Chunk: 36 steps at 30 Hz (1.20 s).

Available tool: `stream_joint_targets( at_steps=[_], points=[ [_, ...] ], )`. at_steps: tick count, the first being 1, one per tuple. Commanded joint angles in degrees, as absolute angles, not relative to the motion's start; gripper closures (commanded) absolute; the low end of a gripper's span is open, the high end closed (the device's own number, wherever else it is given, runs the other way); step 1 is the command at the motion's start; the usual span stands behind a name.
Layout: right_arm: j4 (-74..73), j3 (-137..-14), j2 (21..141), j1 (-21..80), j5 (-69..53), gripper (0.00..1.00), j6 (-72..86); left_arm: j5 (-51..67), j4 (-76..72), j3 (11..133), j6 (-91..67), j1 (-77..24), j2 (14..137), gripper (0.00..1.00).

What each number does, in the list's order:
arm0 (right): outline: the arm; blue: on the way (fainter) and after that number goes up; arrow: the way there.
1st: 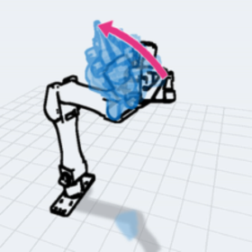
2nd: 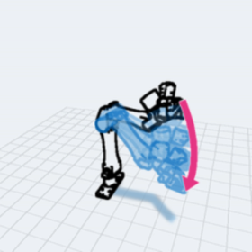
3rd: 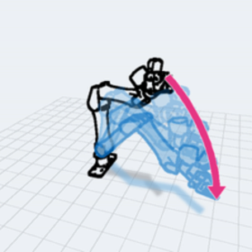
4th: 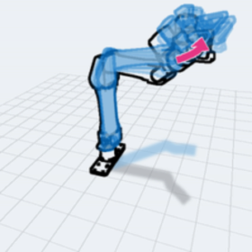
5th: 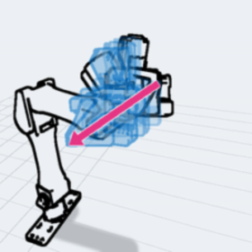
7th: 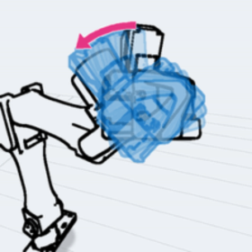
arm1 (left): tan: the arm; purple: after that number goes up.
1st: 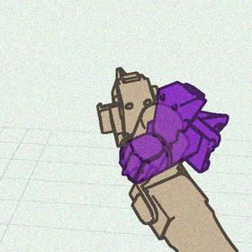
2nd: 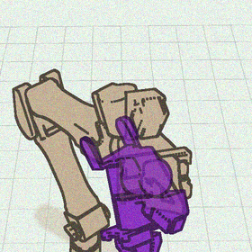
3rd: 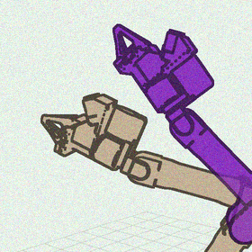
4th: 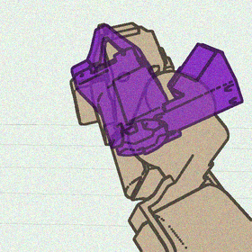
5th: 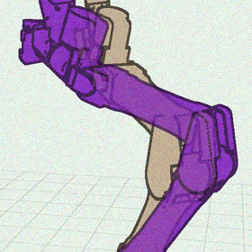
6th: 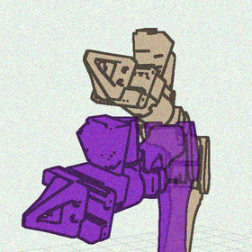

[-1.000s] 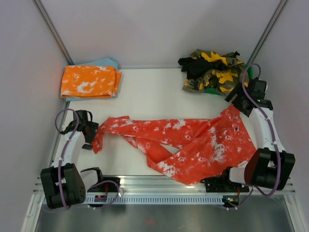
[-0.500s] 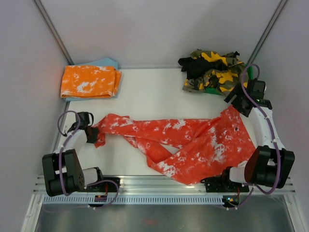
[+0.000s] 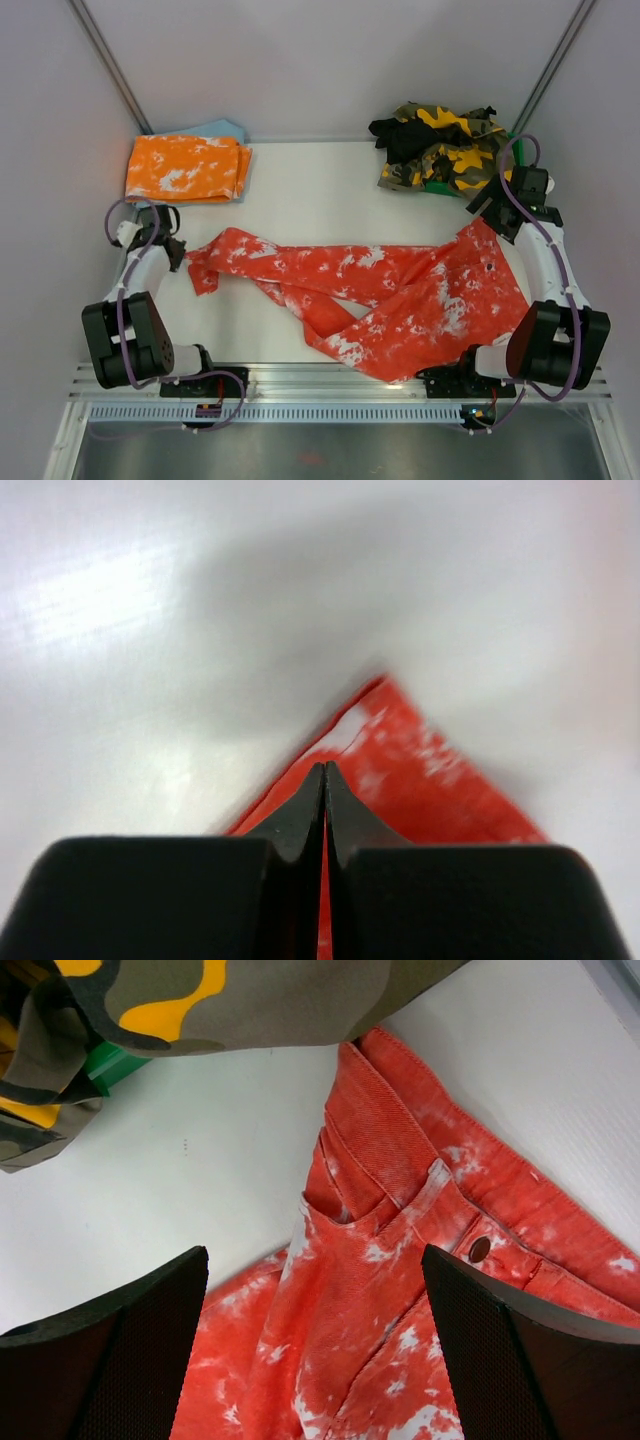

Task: Fold and stack the trousers
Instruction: Flatten the trousers out

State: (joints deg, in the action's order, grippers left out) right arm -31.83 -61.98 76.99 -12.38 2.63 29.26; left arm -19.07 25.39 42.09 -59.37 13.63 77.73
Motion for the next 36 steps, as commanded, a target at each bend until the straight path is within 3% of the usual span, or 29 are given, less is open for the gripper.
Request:
stream_joint_targets(
  at_steps=[1,4,9,10,11,12,14,22,27,36],
  points=[
    [-31.6,-60.9,78.2,-12.7,5.3,0.06,30.1,-24.4,18.7,49.6,-39.3,16.5,75.6,0.98],
    [-30.7,-61.6,80.0,-12.7,4.3,0.05,28.7,-21.8,12.7,53.0,-26.3,17.5,78.2,0.98],
    [-32.6,-64.2,82.4,-12.8,4.1,0.05,28.5,-10.7,18.0,57.4,-25.7,18.6,79.1,0.97],
    [-32.3,-64.2,82.2,-12.8,4.2,0.05,28.5,-8.9,19.0,56.3,-27.0,18.6,78.2,0.84],
    [-32.0,-64.0,81.9,-12.8,4.2,0.05,28.6,-5.9,20.0,55.1,-28.3,18.5,76.2,0.35],
    [-31.9,-63.8,81.3,-12.8,4.3,0.05,28.7,-5.0,20.2,53.8,-30.0,18.5,75.2,0.18],
    [-31.7,-63.3,80.9,-12.8,4.0,0.04,28.8,-6.2,21.3,50.1,-30.8,18.5,74.1,0.01],
    [-28.0,-55.7,76.8,-12.8,-4.3,0.04,30.9,-1.3,18.2,40.8,-36.6,20.9,77.3,0.01],
    [-22.9,-52.4,74.0,-12.7,-10.2,0.04,33.6,-5.7,16.8,39.2,-34.3,21.0,78.3,0.02],
    [-22.5,-54.2,73.9,-12.7,-10.4,0.03,33.0,1.8,6.3,38.5,-36.8,21.2,84.6,0.19]
  ],
)
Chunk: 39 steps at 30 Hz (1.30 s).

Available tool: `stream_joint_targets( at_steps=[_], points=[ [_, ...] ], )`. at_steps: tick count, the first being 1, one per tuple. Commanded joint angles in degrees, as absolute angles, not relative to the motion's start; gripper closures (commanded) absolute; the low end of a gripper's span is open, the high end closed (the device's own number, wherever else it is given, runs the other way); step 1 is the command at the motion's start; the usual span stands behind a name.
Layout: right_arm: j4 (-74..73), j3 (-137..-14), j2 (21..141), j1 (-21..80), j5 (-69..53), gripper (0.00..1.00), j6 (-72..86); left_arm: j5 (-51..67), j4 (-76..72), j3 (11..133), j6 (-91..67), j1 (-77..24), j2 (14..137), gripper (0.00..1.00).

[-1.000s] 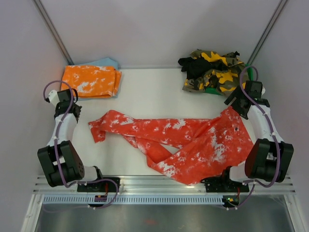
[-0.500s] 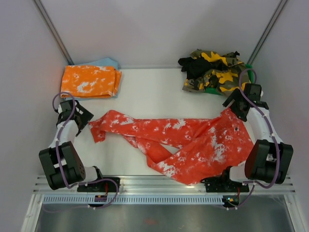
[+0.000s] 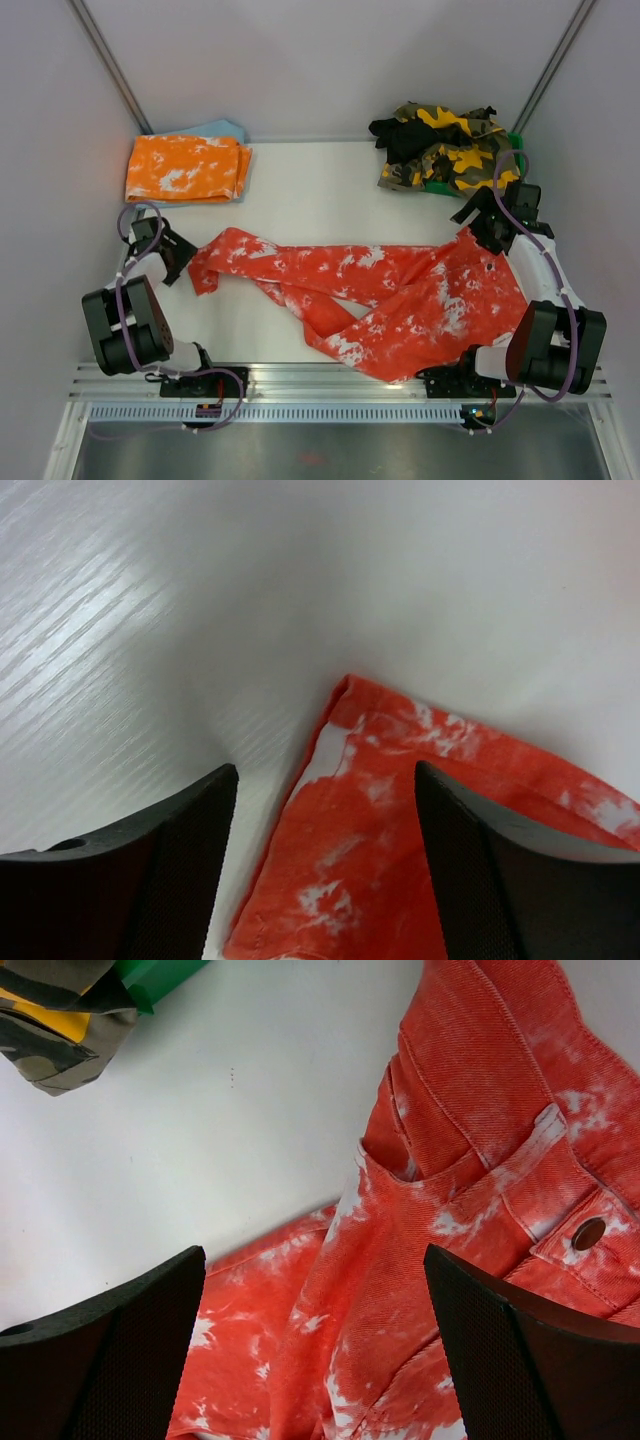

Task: Fold and stack the trousers
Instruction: Flatten the trousers out

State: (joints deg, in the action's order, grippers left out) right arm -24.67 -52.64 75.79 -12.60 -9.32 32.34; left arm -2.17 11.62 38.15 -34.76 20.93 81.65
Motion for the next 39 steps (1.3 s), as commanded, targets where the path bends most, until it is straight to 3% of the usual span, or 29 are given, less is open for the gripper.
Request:
stream_joint_targets(
  at_steps=[1,9,12,15,16,17,21,32,39],
  points=[
    [-22.8,-54.3,73.9,-12.8,-10.1,0.03,33.0,2.5,6.5,38.9,-36.9,21.2,85.4,0.24],
    [-25.4,-56.7,74.8,-12.7,-5.8,0.03,32.0,5.2,5.1,35.9,-40.3,20.5,86.8,0.43],
    [-25.8,-57.7,74.7,-12.8,-4.8,0.03,31.6,4.7,6.5,36.4,-39.0,20.3,86.8,0.56],
    [-26.1,-57.3,74.4,-12.7,-4.3,0.03,31.6,4.2,6.7,37.3,-37.1,20.4,87.4,0.75],
    [-26.2,-57.2,74.0,-12.8,-4.1,0.03,31.6,4.4,6.5,37.7,-36.5,20.4,87.9,0.93],
    [-26.4,-57.1,74.0,-12.8,-3.9,0.03,31.6,4.7,6.5,38.8,-35.5,20.4,88.3,0.98],
    [-27.0,-56.9,73.7,-12.7,-2.9,0.02,32.0,5.4,5.4,41.6,-32.5,20.5,88.9,0.98],
    [-27.7,-56.9,76.3,-12.8,2.0,0.02,32.1,-8.4,14.0,60.0,-15.2,21.5,83.8,0.98],
    [-25.5,-56.3,80.5,-12.8,4.0,0.02,31.2,-8.1,10.7,62.3,-9.8,22.4,84.2,0.98]
  ],
)
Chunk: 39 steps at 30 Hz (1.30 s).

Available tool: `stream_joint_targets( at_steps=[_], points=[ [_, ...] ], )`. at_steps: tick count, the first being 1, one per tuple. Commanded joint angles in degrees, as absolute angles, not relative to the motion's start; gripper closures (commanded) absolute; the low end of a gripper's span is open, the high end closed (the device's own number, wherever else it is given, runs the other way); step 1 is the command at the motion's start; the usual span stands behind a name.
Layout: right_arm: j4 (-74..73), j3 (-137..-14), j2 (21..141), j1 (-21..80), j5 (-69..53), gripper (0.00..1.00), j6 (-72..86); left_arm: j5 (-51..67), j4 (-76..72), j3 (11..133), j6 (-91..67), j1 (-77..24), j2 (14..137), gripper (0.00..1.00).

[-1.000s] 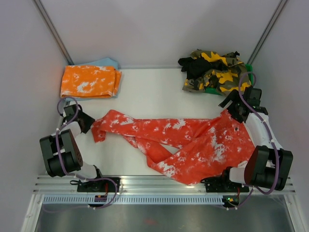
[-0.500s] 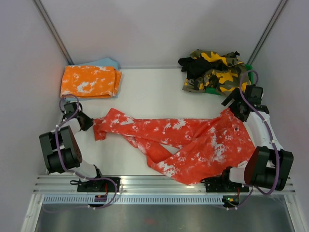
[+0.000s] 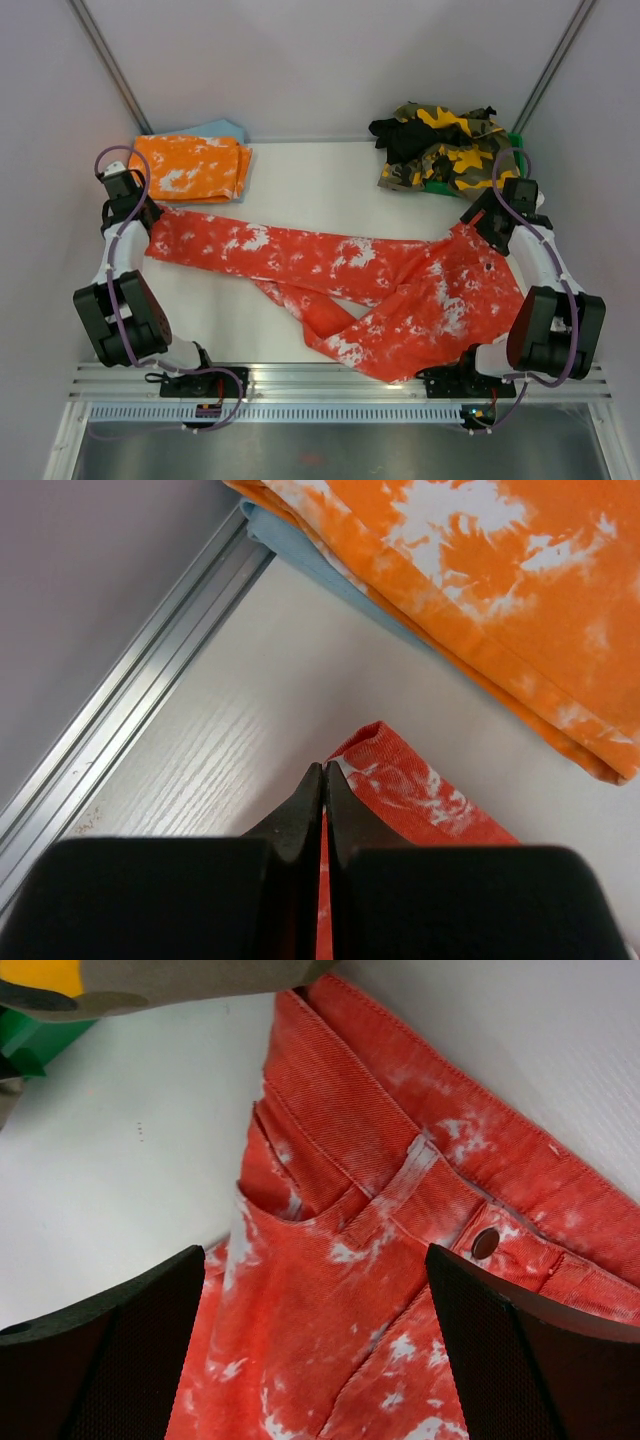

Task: Fold and stack the trousers
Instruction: Flatten the trousers out

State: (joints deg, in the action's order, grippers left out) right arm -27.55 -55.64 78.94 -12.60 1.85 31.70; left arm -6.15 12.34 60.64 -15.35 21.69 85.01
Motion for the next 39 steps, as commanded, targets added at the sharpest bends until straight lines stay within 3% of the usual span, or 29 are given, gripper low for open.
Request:
stream_joint_targets(
  at_steps=[1,13,16,17,19,20,21,22,32,39],
  points=[
    [-25.1,-56.0,80.9,-12.8,4.4,0.02,31.2,-7.7,10.5,62.5,-10.5,22.4,84.5,0.98],
    [-23.0,-55.4,91.5,-12.7,9.0,0.03,28.5,-2.2,9.0,65.8,-16.4,24.3,92.9,0.98],
    [-22.5,-54.4,93.3,-12.8,12.2,0.11,27.8,-0.7,8.0,65.4,-17.0,24.3,92.7,0.98],
    [-22.0,-54.1,93.6,-12.8,12.8,0.16,27.5,-0.5,7.9,65.4,-17.0,24.3,92.6,0.98],
    [-20.9,-53.6,93.6,-12.8,14.8,0.42,26.5,-0.3,7.6,65.5,-17.0,24.3,92.5,0.98],
    [-20.7,-54.0,94.0,-12.7,15.4,0.59,26.4,-0.3,7.6,65.7,-17.0,24.3,92.3,0.98],
    [-21.1,-54.4,94.2,-12.8,16.2,0.85,26.1,-0.3,7.7,65.8,-17.0,24.3,92.2,0.98],
    [-21.6,-55.7,94.5,-12.8,18.0,0.99,25.8,1.1,7.6,66.0,-17.0,24.3,92.0,0.98],
    [-27.9,-67.2,76.9,-12.8,22.4,1.00,26.9,3.4,11.9,75.2,-14.9,24.3,85.1,0.98],
    [-28.7,-70.9,83.2,-12.8,23.7,1.00,25.0,4.8,14.1,78.6,-16.5,24.3,86.0,0.98]
  ],
)
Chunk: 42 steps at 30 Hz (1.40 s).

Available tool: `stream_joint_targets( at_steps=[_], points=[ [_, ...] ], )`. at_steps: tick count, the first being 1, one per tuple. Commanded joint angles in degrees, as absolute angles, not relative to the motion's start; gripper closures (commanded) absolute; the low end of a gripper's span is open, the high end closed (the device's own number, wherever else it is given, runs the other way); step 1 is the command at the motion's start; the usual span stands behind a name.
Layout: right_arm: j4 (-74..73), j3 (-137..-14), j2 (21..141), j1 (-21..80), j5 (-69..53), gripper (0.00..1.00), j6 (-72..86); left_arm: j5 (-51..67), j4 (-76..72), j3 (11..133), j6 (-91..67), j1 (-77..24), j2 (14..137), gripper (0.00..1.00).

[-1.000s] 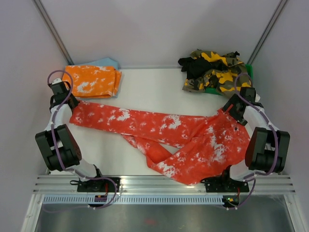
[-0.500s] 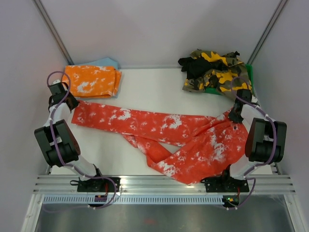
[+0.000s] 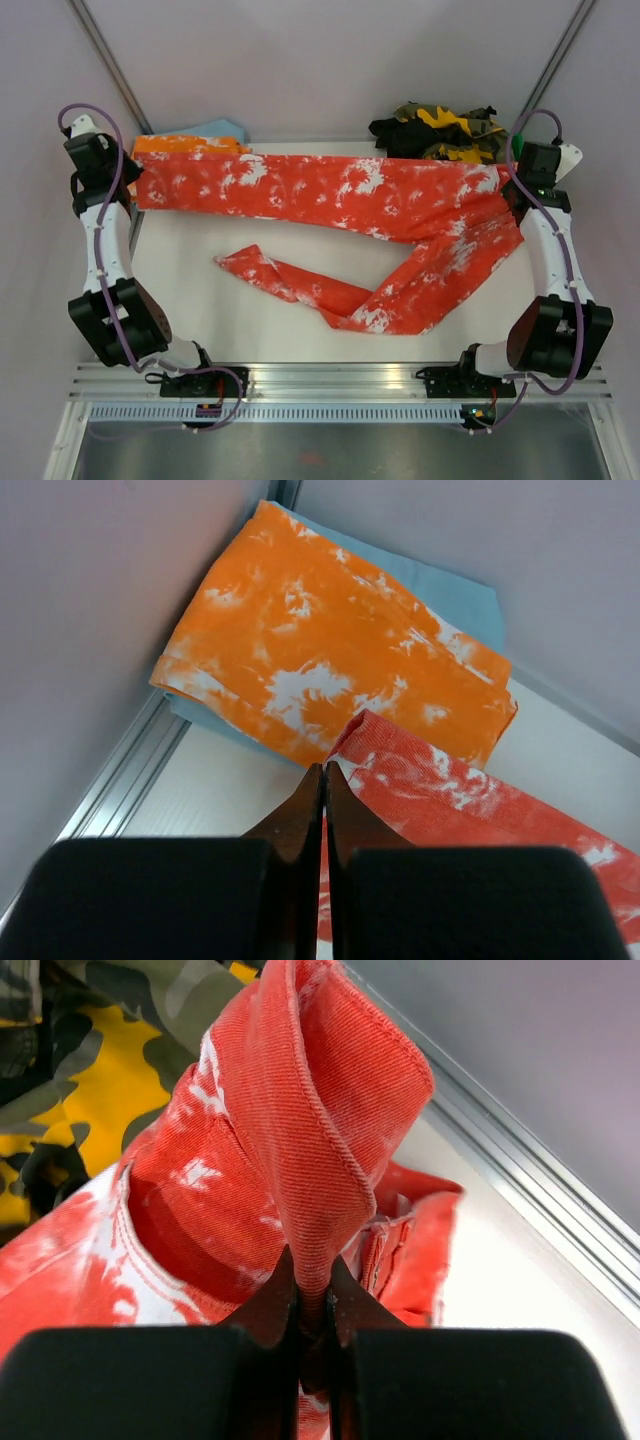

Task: Fold and stack the trousers
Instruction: Flatten the trousers out

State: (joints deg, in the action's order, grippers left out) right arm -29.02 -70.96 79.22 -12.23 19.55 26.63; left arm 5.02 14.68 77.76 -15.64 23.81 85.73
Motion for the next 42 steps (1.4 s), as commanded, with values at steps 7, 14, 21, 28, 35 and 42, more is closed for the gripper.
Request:
stream_joint_targets(
  at_steps=[7,14,21,28,35,42],
  points=[
    [-27.3,-67.7,89.3,-13.4,22.9,0.98,27.3,4.2,11.3,74.3,-18.2,24.3,90.0,0.98],
    [-26.0,-69.9,94.9,-13.4,17.8,0.87,24.4,4.7,10.1,72.7,-18.9,24.3,94.8,0.98],
    [-32.9,-79.4,94.6,-13.4,11.2,0.14,23.0,2.7,22.1,77.7,-19.9,24.3,95.3,0.36],
    [-38.4,-77.9,78.2,-13.4,9.7,0.02,23.4,9.1,29.5,73.4,-23.2,23.4,77.7,0.03],
    [-40.2,-66.6,69.8,-13.4,2.0,0.02,24.5,10.1,37.7,62.8,-30.8,10.9,70.8,0.07],
    [-39.3,-58.8,65.3,-13.4,1.8,0.02,24.4,6.6,31.3,42.8,-48.5,0.8,60.8,0.11]
  ],
)
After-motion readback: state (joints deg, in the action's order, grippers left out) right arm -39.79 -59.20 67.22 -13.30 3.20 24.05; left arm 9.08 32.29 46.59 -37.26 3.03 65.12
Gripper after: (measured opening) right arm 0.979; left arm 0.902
